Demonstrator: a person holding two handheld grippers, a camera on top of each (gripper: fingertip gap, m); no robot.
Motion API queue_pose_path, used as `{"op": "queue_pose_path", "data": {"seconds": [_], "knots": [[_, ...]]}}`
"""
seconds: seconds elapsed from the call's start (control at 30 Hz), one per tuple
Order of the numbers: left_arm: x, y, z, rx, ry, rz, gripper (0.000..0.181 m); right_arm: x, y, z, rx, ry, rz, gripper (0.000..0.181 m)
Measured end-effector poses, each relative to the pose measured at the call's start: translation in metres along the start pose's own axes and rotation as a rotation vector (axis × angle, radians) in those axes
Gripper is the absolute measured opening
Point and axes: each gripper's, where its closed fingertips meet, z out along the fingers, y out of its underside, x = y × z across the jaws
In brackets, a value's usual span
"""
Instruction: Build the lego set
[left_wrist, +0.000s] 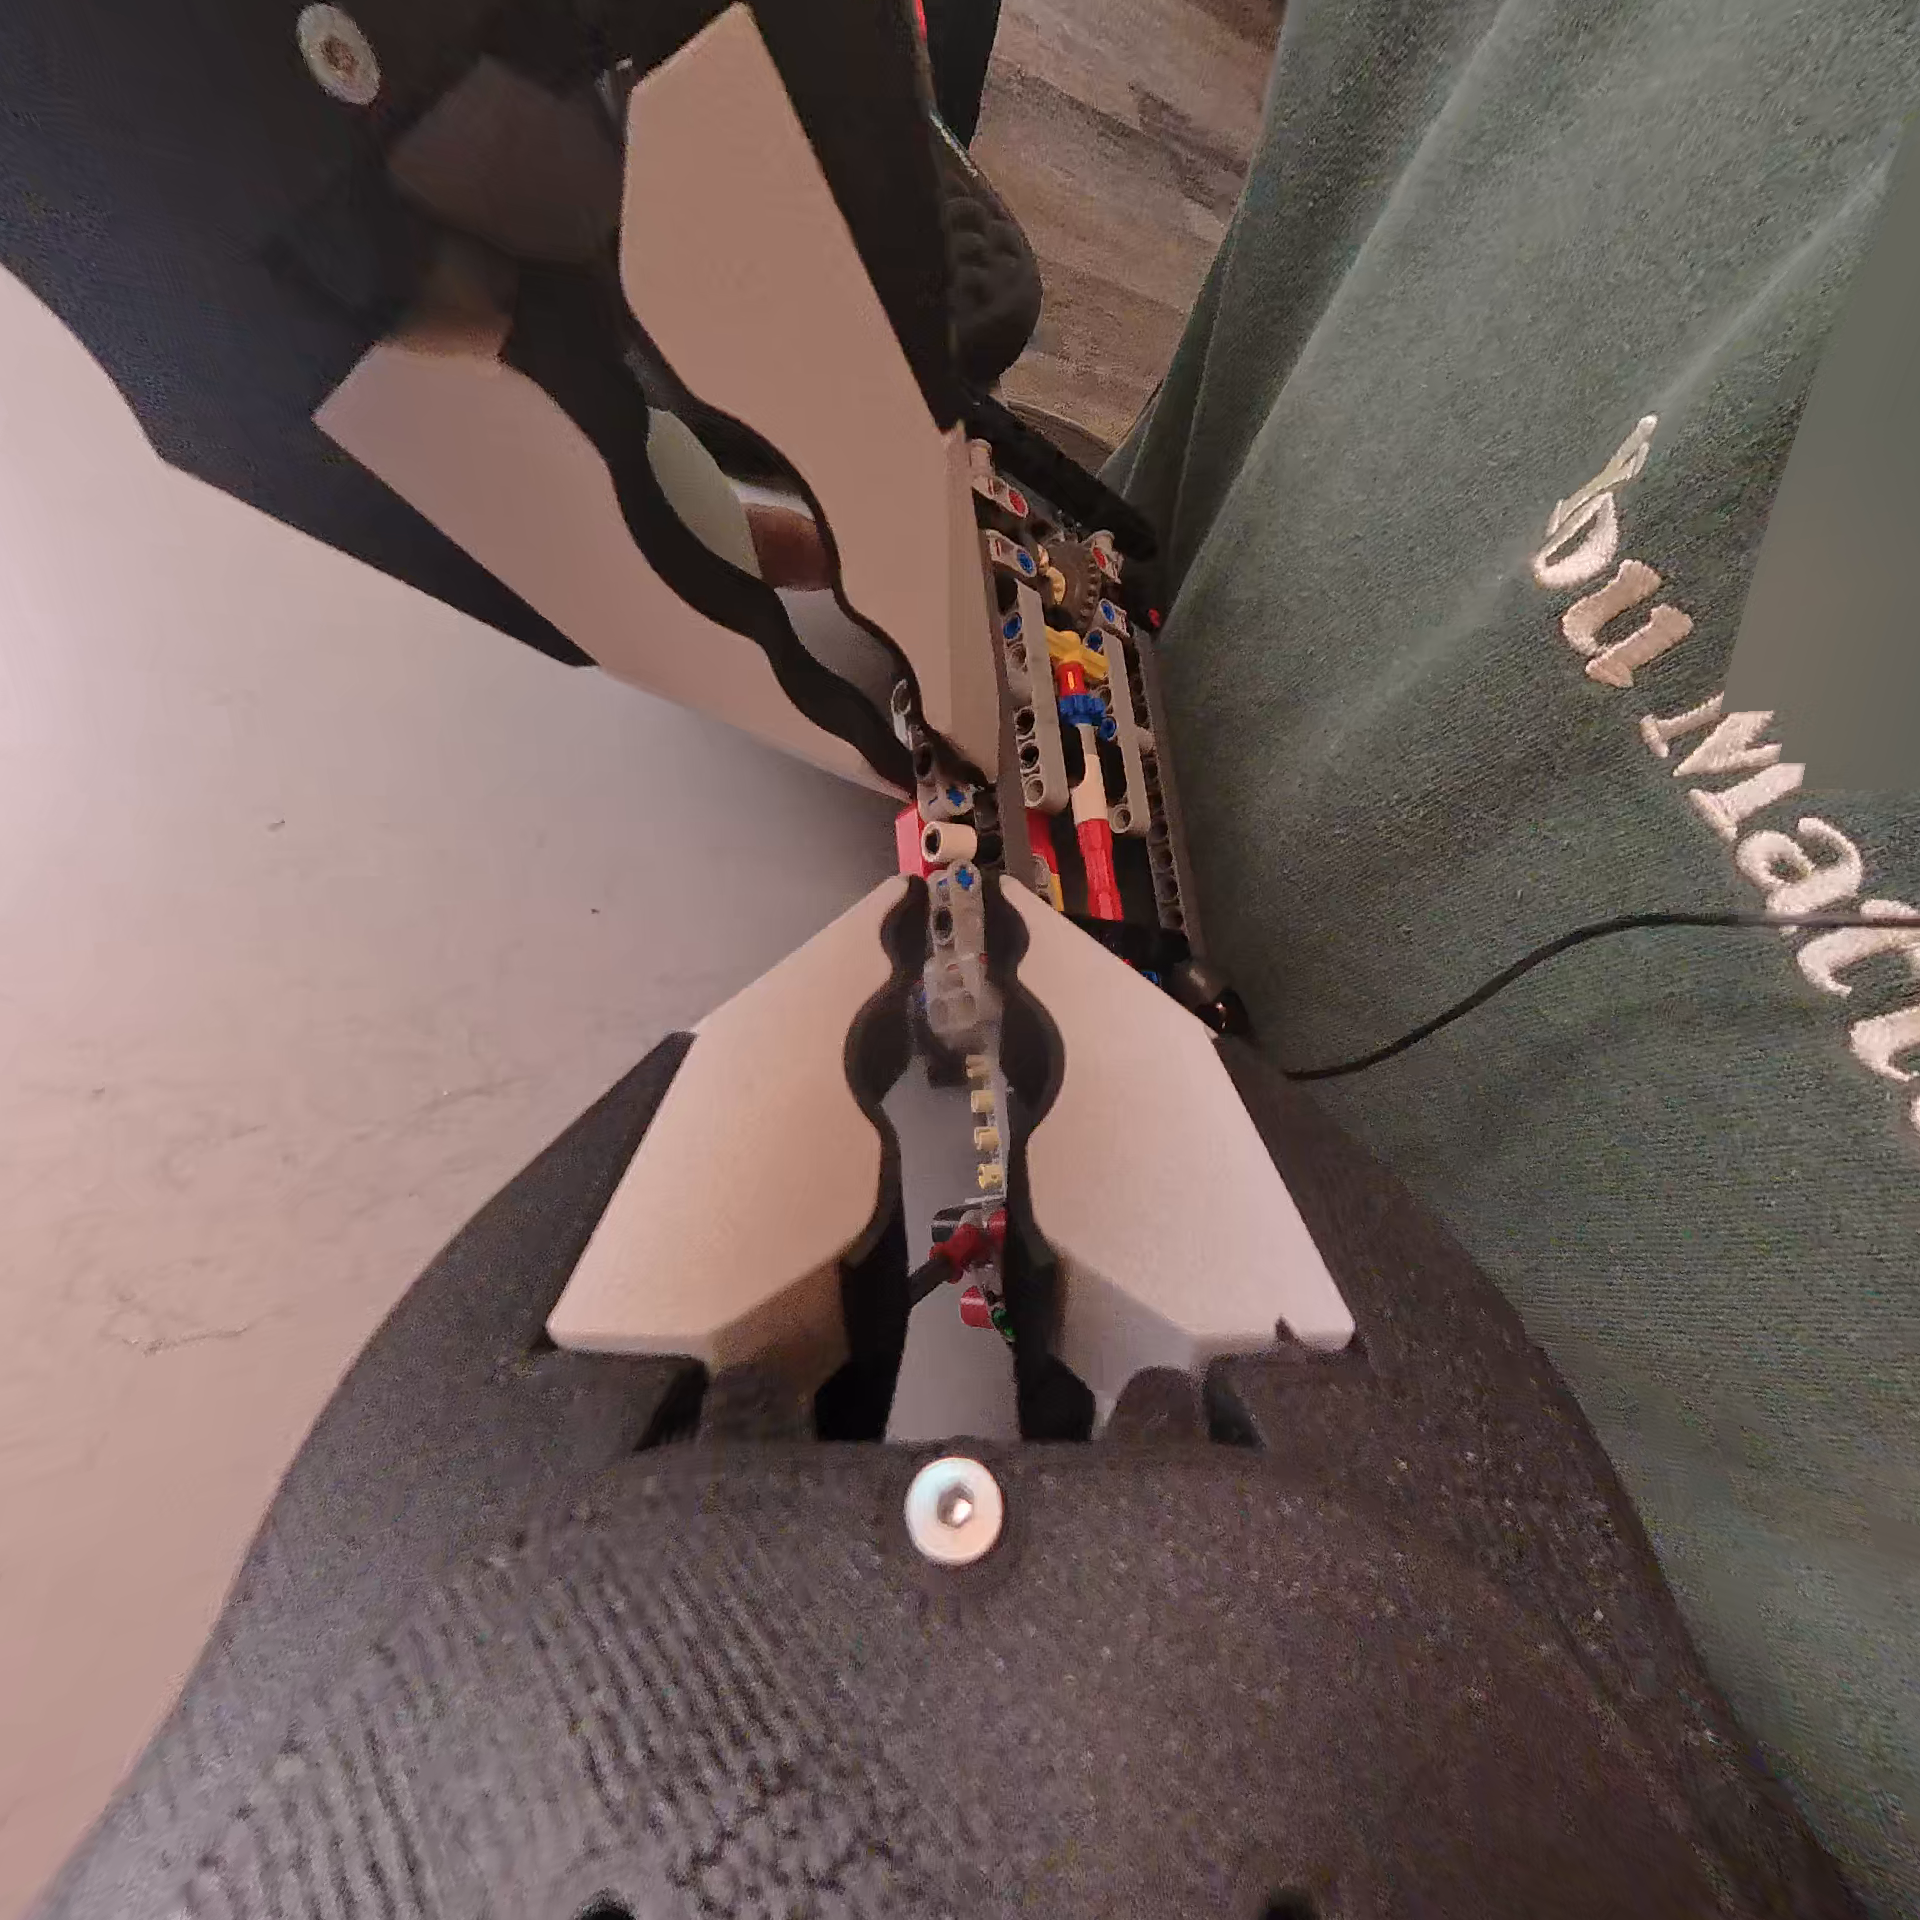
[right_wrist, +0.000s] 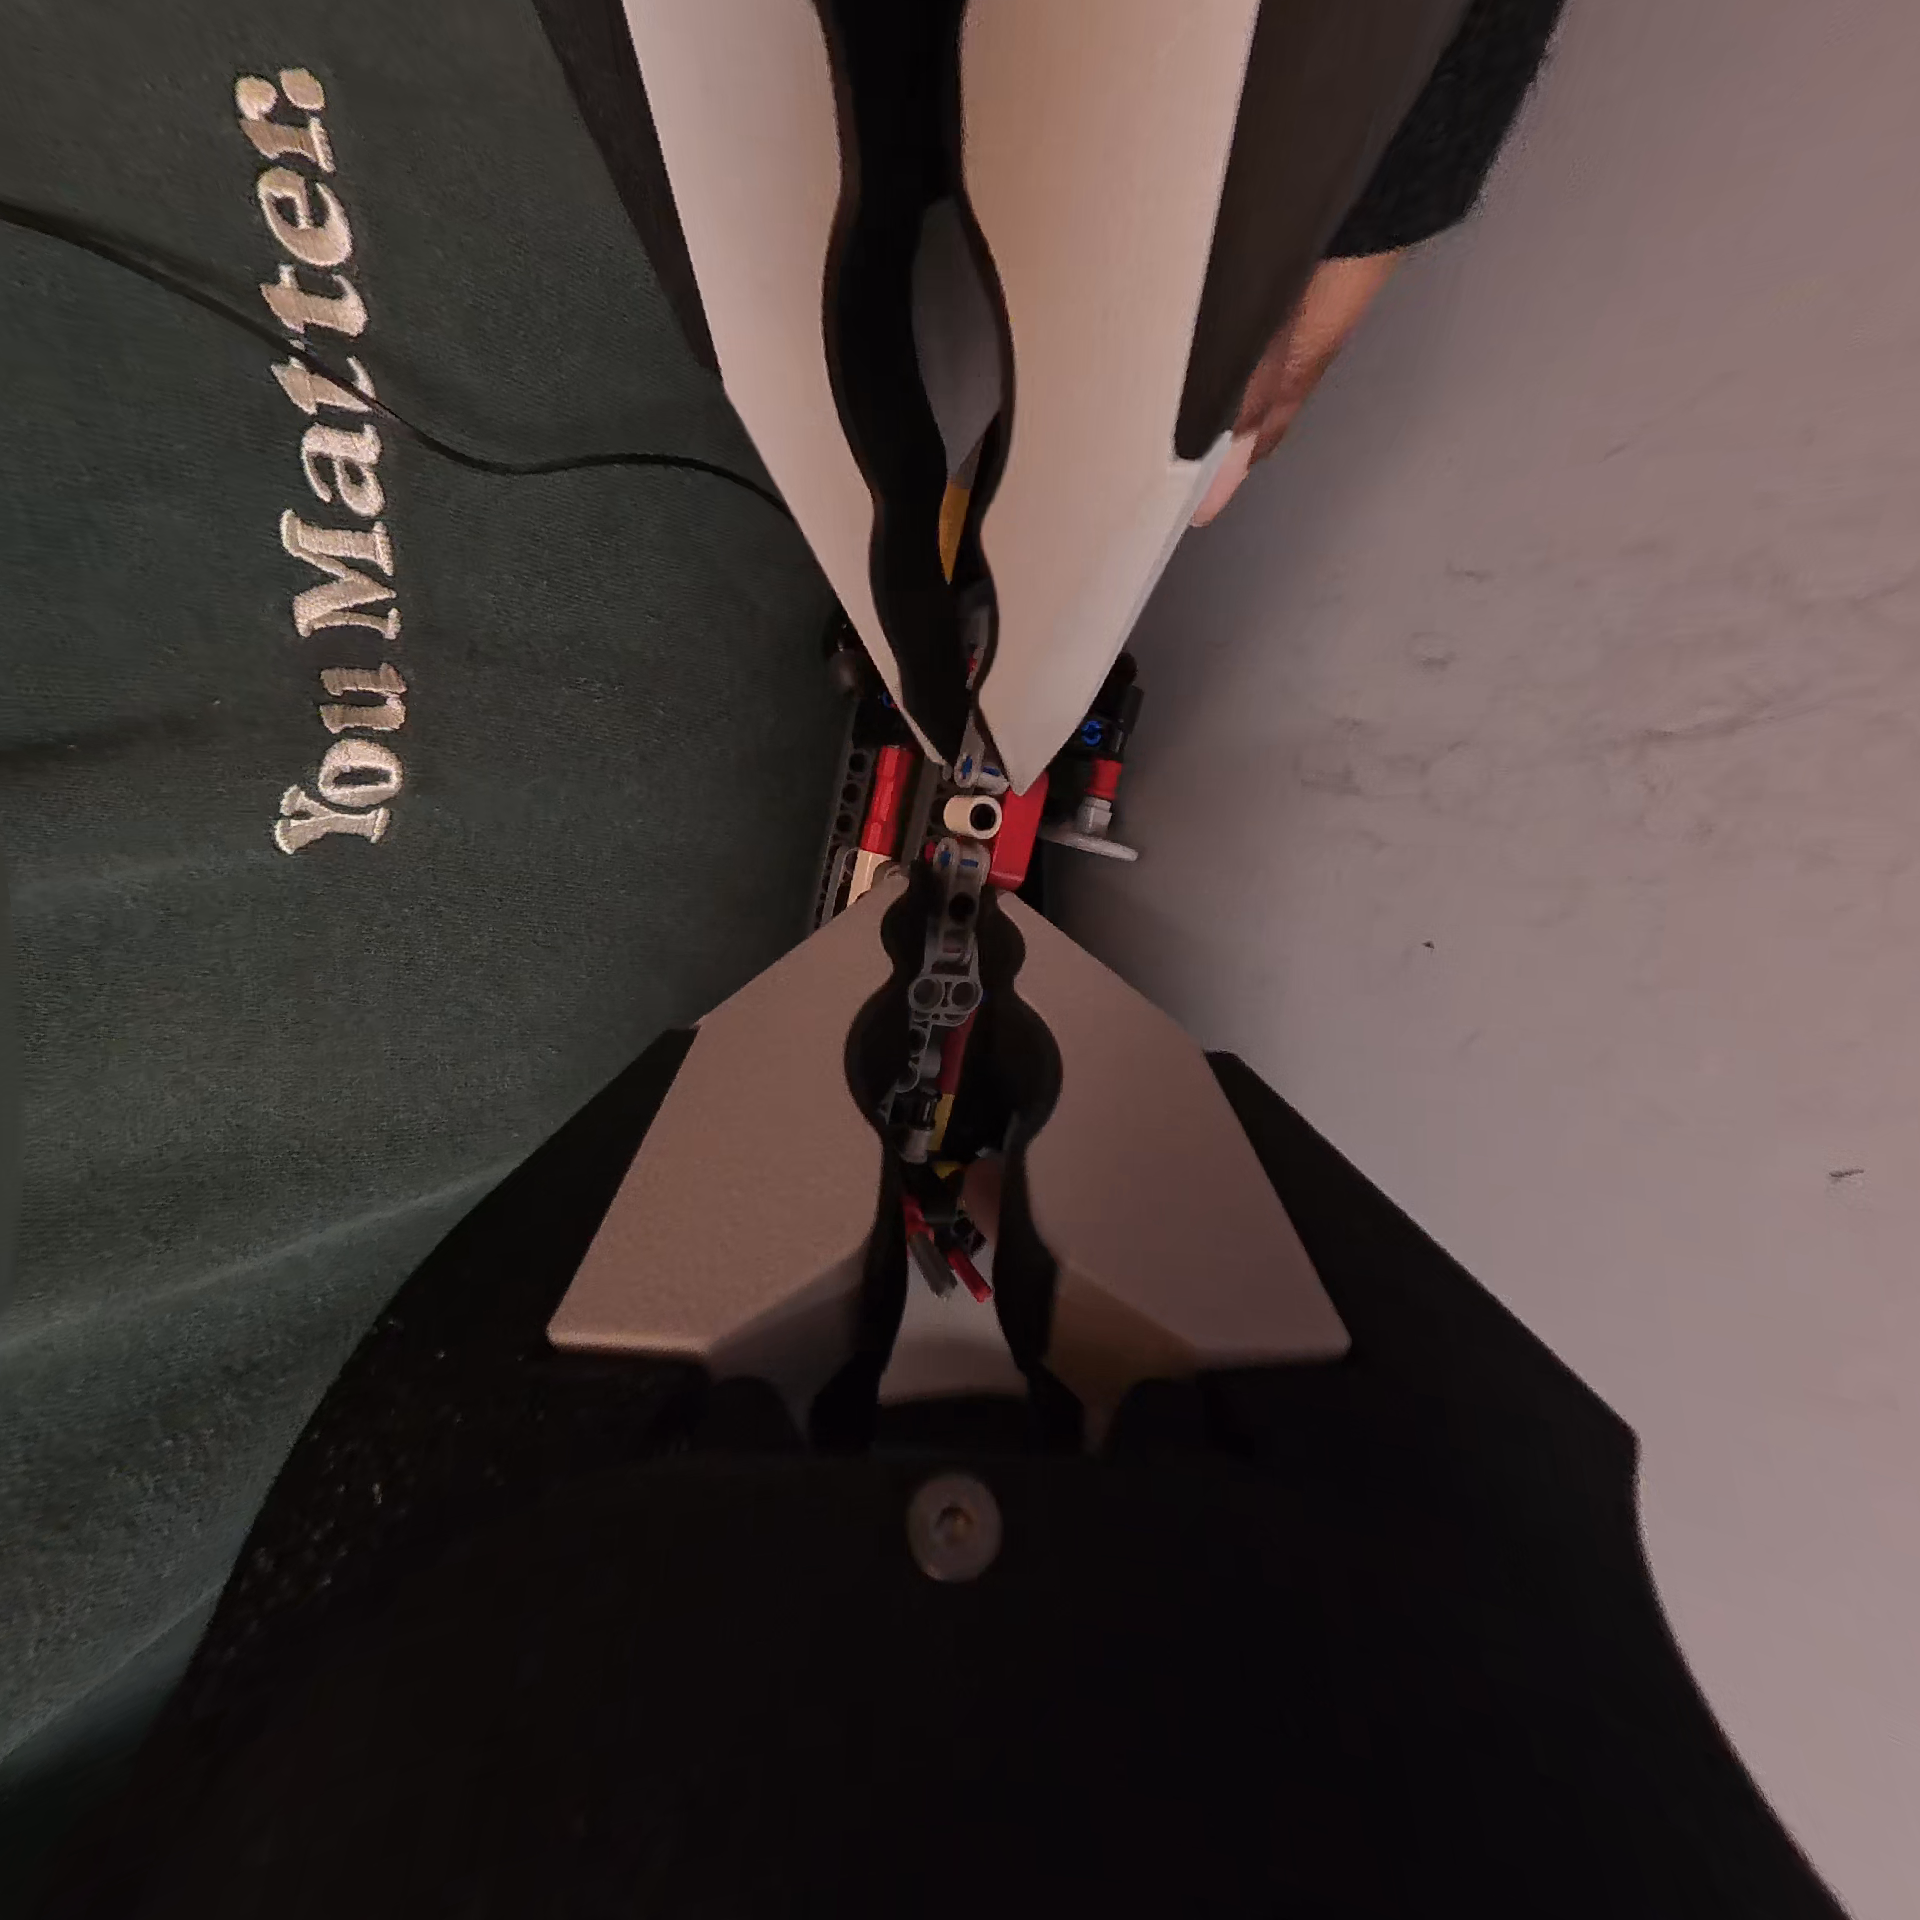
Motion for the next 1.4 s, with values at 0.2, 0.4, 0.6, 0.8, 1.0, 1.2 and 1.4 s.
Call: {"op": "queue_pose_path", "data": {"seconds": [0.2, 0.4, 0.6, 0.8, 1.0, 1.2, 1.4], "knots": [[0.0005, -0.0005, 0.0031, -0.038, -0.088, 0.126, 0.007, -0.0018, 0.0015, -0.0031, 0.050, -0.106, 0.097, 0.009], [0.0023, -0.0013, 0.0020, -0.031, -0.151, 0.211, 0.006, -0.0036, 0.0012, -0.0028, 0.037, -0.152, 0.127, 0.011], [0.0015, -0.0033, 0.0005, -0.003, -0.207, 0.263, 0.006, -0.0040, 0.0012, -0.0054, 0.044, -0.201, 0.161, 0.019], [0.0017, -0.0028, -0.0002, 0.003, -0.227, 0.287, 0.006, -0.0070, 0.0058, -0.0026, 0.020, -0.220, 0.144, 0.015], [0.0021, -0.0032, -0.0005, 0.002, -0.256, 0.322, 0.006, -0.0062, 0.0016, -0.0054, 0.044, -0.227, 0.160, 0.015], [0.0016, -0.0017, -0.0006, -0.013, -0.273, 0.350, 0.006, -0.0040, 0.0017, -0.0042, 0.032, -0.200, 0.146, 0.013], [0.0030, -0.0006, -0.0010, -0.002, -0.240, 0.332, 0.006, -0.0044, 0.0013, -0.0002, 0.028, -0.173, 0.105, 0.013]]}}
